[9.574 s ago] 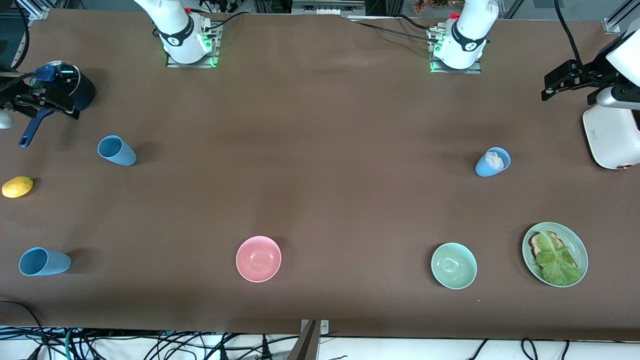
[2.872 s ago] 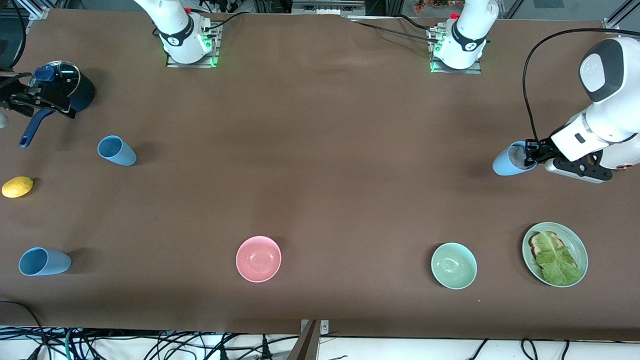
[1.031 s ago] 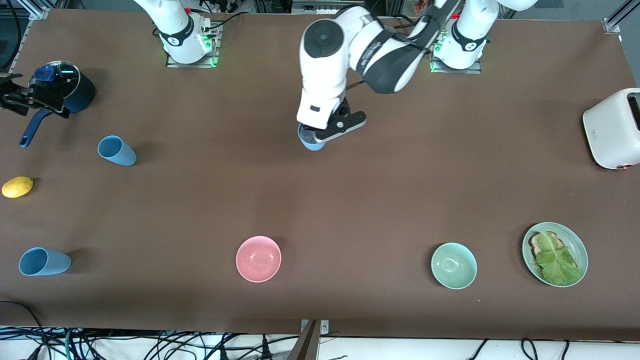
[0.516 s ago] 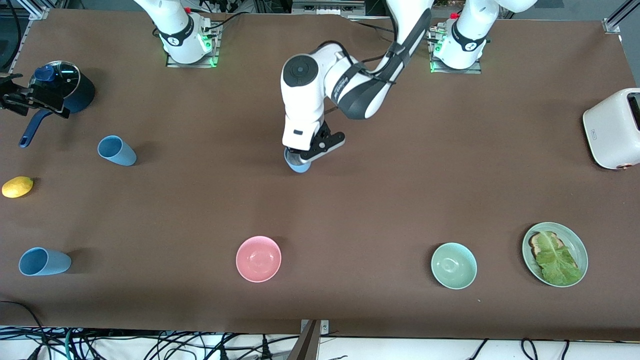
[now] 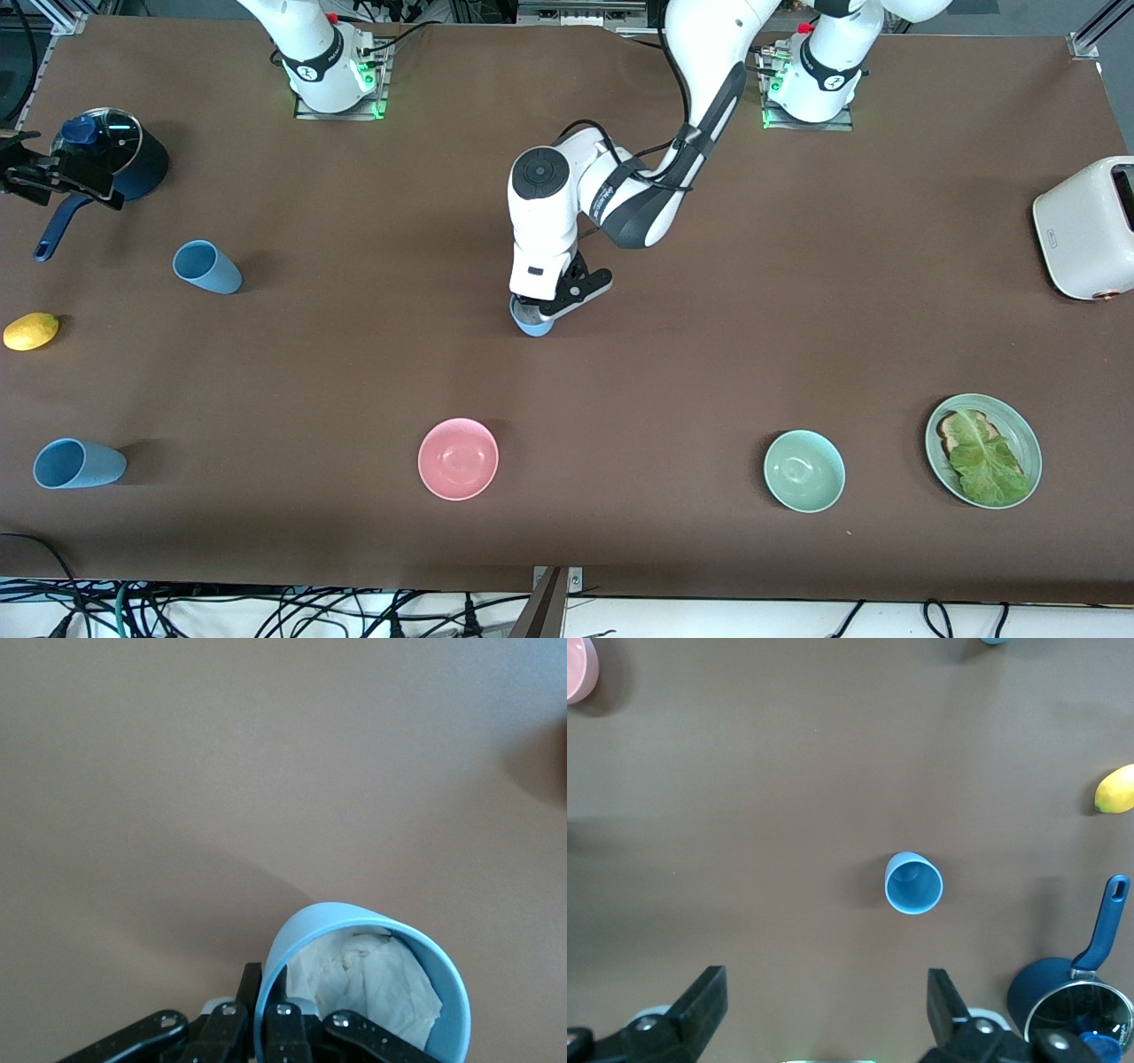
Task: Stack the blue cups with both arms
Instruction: 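Lower the tissue cup onto the table middle with the left gripper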
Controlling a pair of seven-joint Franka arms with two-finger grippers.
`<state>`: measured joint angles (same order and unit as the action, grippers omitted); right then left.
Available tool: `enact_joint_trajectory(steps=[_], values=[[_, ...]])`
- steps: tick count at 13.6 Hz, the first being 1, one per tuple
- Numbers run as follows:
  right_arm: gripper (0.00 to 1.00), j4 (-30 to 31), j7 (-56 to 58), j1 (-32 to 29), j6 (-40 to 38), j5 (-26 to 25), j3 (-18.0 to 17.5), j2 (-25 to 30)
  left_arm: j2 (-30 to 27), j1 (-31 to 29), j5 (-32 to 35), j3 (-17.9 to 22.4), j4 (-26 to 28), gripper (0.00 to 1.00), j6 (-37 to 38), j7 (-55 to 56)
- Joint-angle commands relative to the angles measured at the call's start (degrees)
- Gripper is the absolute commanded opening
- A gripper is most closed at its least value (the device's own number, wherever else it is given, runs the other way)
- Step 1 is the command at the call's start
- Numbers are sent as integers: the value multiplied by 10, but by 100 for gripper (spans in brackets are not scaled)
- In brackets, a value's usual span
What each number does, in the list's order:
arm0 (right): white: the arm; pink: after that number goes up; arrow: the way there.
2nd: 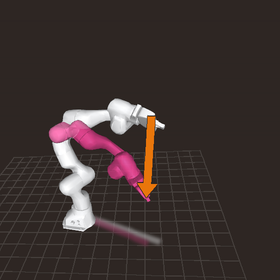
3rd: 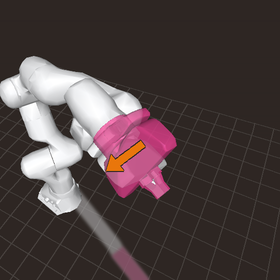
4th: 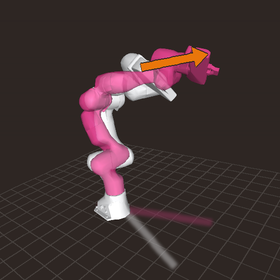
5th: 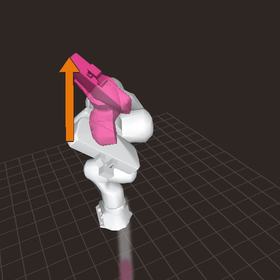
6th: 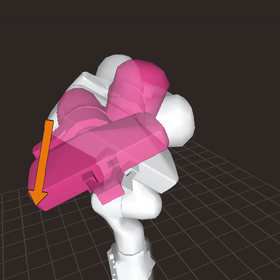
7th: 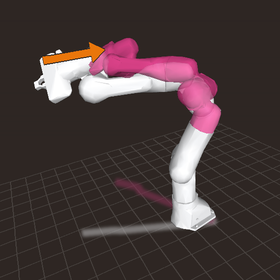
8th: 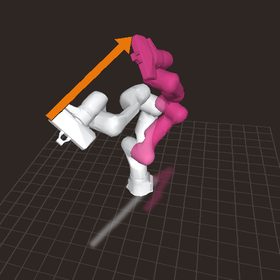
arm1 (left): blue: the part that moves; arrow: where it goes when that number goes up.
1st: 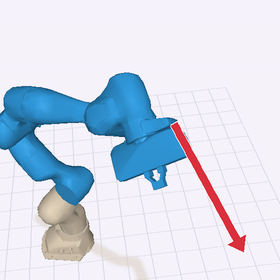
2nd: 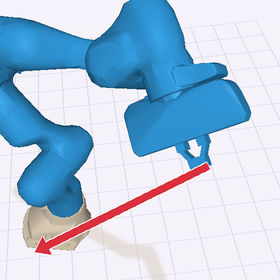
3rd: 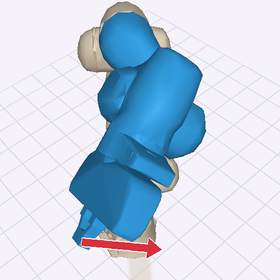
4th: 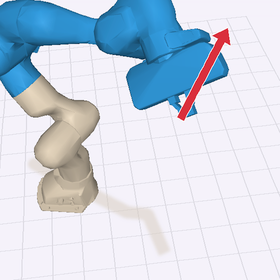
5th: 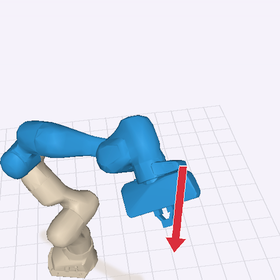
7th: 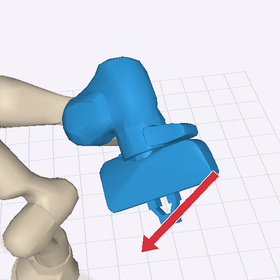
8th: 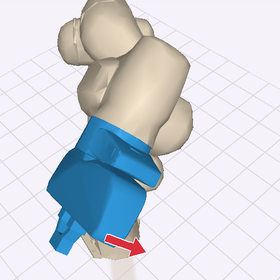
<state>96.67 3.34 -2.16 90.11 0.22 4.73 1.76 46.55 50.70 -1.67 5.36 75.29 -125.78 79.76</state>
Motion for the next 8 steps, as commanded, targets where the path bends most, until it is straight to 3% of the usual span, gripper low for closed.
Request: enact_joint_trajectory(steps=[1, 4, 6, 7, 8], values=[[100, -2, 4, -7, -19, 0, 7, -23, 17, 12, 16, 14, -25, 0, -3, 20], [100, 25, 5, -12, -16, 0, 21, -54, 16, 12, 16, 14, -25, 3, -3, 19], [100, 73, 6, -11, 10, -1, 22, -55, 15, 12, 16, 15, -25, 21, -3, 19], [100, 94, 7, -11, 34, -2, 22, -54, 15, 12, 16, 15, -25, 37, -3, 19], [100, 119, 8, -11, 67, -7, 22, -54, 15, 12, 16, 15, -25, 41, -3, 19]])
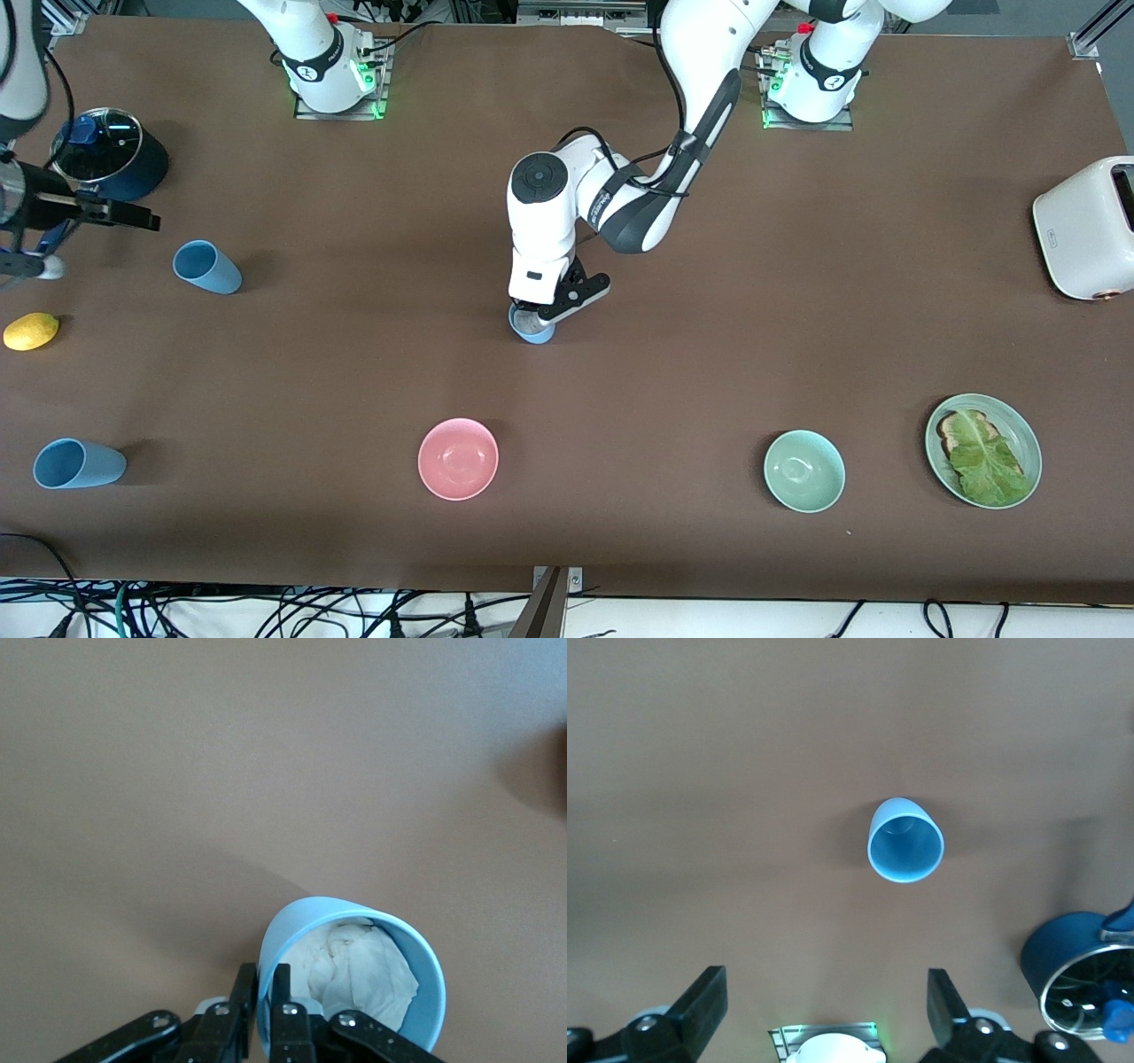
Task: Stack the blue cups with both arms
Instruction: 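Open the left gripper and withdraw while the right gripper reaches another cup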
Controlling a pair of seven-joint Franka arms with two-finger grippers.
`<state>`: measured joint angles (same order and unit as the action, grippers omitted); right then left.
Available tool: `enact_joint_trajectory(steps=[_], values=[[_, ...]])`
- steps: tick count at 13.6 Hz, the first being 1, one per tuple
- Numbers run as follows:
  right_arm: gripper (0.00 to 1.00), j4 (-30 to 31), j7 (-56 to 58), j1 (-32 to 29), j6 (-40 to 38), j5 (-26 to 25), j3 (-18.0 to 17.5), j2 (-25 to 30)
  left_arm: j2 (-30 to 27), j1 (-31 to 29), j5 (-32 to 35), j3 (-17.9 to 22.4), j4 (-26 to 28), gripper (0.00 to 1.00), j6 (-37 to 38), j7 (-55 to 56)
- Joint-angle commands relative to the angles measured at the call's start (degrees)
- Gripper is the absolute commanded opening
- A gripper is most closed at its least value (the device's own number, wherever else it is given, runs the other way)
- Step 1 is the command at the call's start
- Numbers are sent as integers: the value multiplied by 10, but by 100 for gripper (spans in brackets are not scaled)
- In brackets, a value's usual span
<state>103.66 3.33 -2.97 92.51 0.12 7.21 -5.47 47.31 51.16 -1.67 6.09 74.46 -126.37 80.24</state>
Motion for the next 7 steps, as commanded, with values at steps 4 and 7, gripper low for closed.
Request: enact_joint_trajectory(steps=[4, 7], values=[[100, 130, 9, -3, 147, -34, -4, 21, 6, 7, 16, 9, -18, 50, 3, 13], [100, 196, 11, -3, 224, -53, -4, 25, 1, 7, 15, 10, -20, 72, 3, 11]])
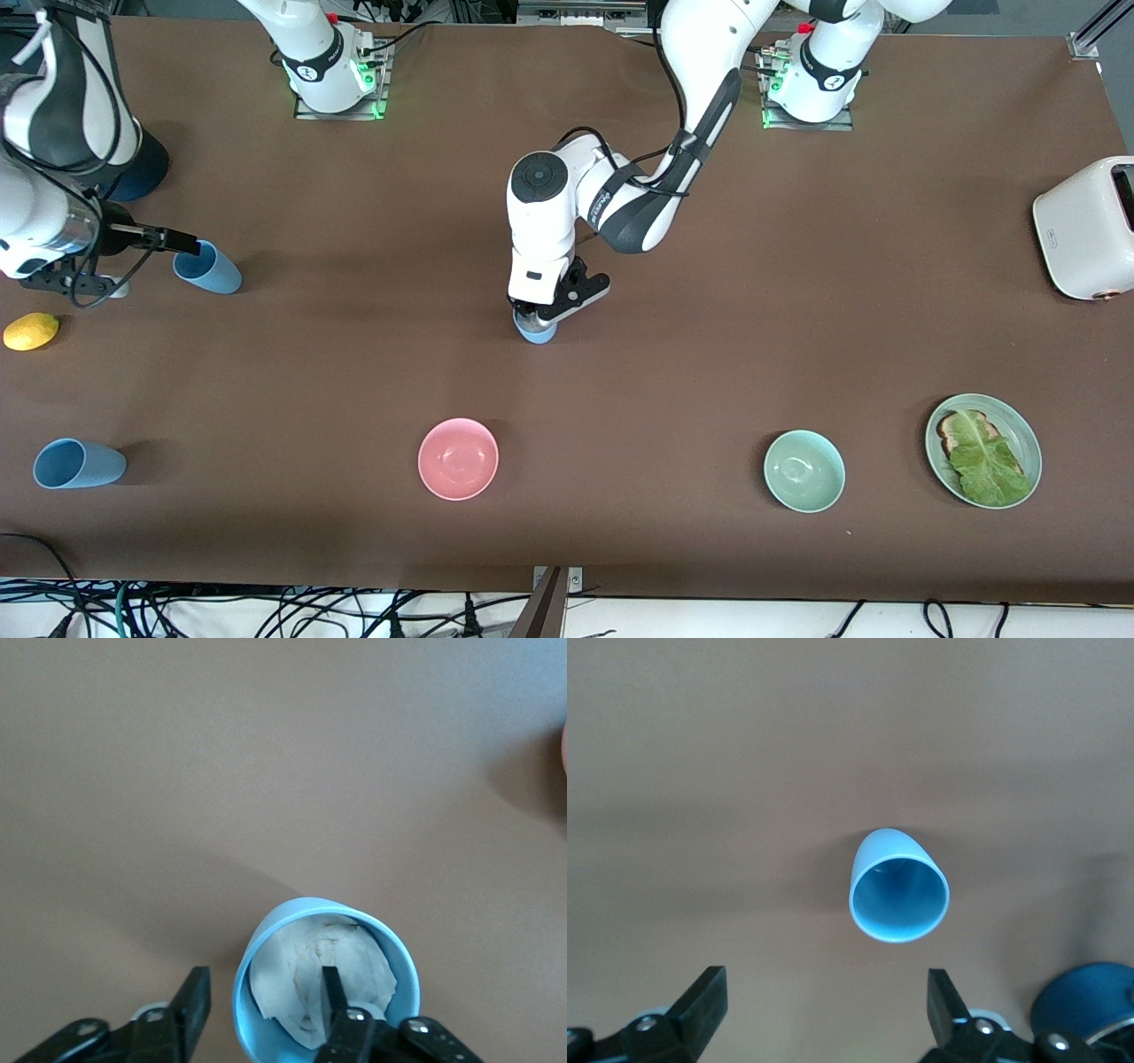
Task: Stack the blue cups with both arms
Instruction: 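Open the left gripper and withdraw while the right gripper reaches another cup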
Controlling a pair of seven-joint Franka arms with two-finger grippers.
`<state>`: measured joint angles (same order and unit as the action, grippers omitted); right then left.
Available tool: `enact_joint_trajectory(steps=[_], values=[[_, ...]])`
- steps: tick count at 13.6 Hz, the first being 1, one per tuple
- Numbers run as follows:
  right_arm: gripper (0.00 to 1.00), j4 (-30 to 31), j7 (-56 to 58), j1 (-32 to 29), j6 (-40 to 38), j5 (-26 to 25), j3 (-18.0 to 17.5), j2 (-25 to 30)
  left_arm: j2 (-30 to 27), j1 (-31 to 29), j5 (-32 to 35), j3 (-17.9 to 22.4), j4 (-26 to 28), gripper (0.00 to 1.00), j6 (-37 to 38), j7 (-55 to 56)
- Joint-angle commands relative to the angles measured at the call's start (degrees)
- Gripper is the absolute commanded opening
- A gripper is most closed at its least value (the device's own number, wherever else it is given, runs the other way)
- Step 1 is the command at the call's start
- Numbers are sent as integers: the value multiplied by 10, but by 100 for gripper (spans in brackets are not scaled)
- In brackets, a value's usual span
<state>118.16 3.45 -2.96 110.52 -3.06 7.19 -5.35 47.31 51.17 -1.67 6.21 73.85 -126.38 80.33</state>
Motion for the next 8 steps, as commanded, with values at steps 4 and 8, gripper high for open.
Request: enact_joint_trajectory(steps=[4, 8], values=[[100, 79, 87, -5, 100, -63, 43, 12, -7, 7, 17, 11, -13, 100, 10, 9], [100, 116, 146, -6, 163, -58, 86, 1, -20, 6, 17, 20, -14, 100, 48, -15]])
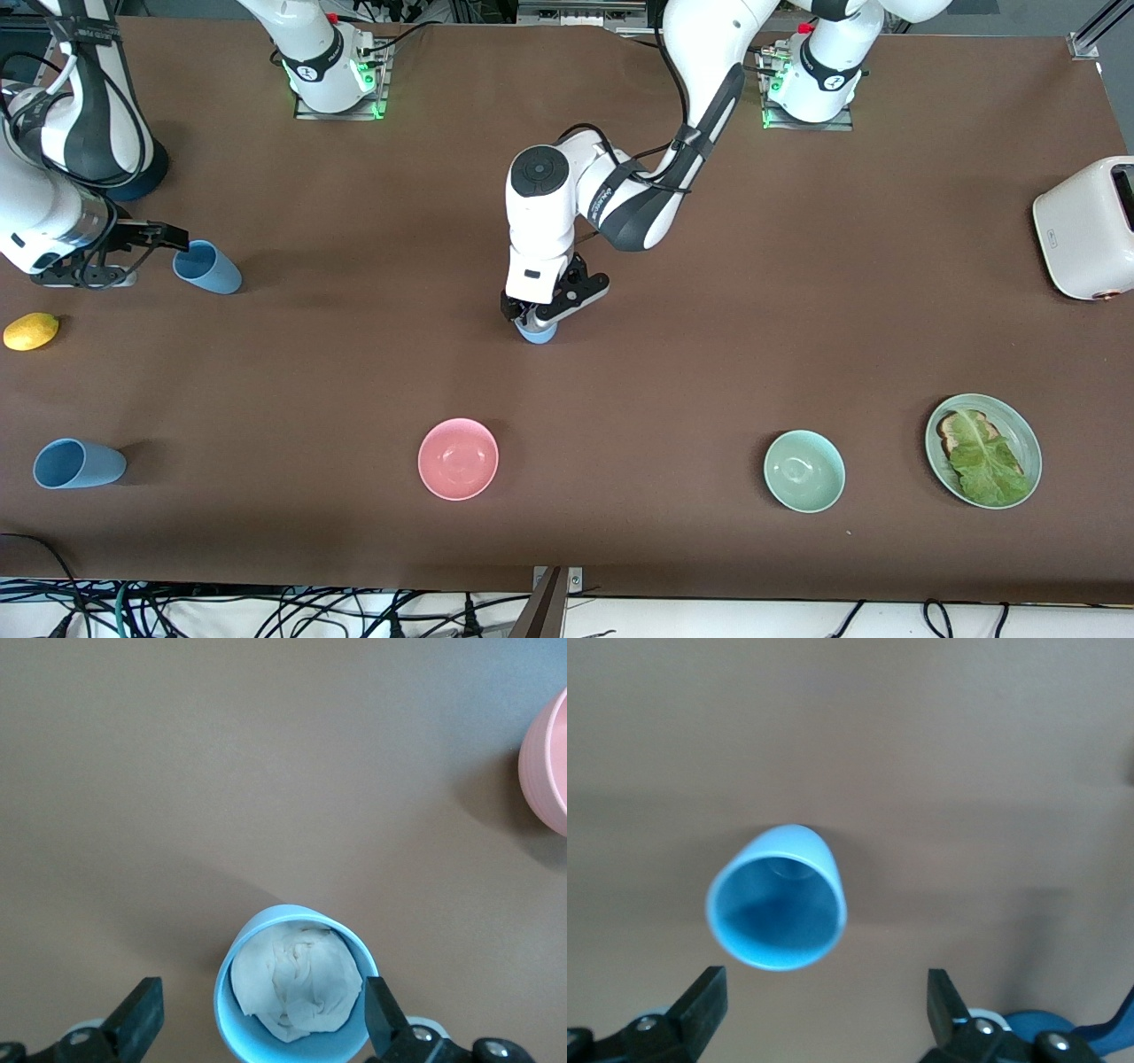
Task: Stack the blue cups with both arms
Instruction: 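Open the left gripper and withdraw while the right gripper reaches another cup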
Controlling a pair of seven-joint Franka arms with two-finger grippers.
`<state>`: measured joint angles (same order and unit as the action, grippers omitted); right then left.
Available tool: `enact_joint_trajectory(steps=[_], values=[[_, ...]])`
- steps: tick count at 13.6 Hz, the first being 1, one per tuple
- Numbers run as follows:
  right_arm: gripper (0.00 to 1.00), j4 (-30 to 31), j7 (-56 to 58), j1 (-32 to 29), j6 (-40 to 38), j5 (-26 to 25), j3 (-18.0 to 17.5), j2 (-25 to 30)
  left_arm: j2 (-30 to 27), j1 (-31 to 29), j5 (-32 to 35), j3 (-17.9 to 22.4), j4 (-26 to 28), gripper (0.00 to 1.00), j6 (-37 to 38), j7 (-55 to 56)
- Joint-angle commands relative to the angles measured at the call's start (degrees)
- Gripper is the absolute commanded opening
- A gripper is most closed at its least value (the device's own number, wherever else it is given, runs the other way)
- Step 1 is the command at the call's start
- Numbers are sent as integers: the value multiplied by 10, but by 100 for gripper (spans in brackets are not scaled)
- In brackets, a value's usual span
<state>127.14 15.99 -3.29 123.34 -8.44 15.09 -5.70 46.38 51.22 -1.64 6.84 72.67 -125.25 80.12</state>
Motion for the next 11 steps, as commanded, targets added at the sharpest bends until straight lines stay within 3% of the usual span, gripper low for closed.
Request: enact_joint_trajectory(steps=[1, 6, 7, 8, 9, 10, 11], values=[[100, 36, 24, -3, 57, -4, 10, 0, -17, 6, 13, 19, -8, 100, 67, -55], [99, 62, 24, -5, 137, -2, 20, -37, -64, -21, 12, 26, -31, 100, 158, -231], [93, 62, 24, -5, 139, 8, 20, -44, -75, -34, 13, 26, -31, 100, 176, -284], [76, 62, 24, -5, 148, 23, 20, -54, -88, -48, 11, 27, -31, 100, 192, -336], [50, 61, 24, -5, 155, 25, 20, -61, -99, -62, 9, 26, -31, 100, 203, -379], [31, 61, 24, -5, 158, 26, 20, -62, -106, -73, 9, 26, -31, 100, 209, -405], [18, 60, 23, -5, 158, 27, 20, -62, -112, -82, 10, 26, -30, 100, 213, -432]])
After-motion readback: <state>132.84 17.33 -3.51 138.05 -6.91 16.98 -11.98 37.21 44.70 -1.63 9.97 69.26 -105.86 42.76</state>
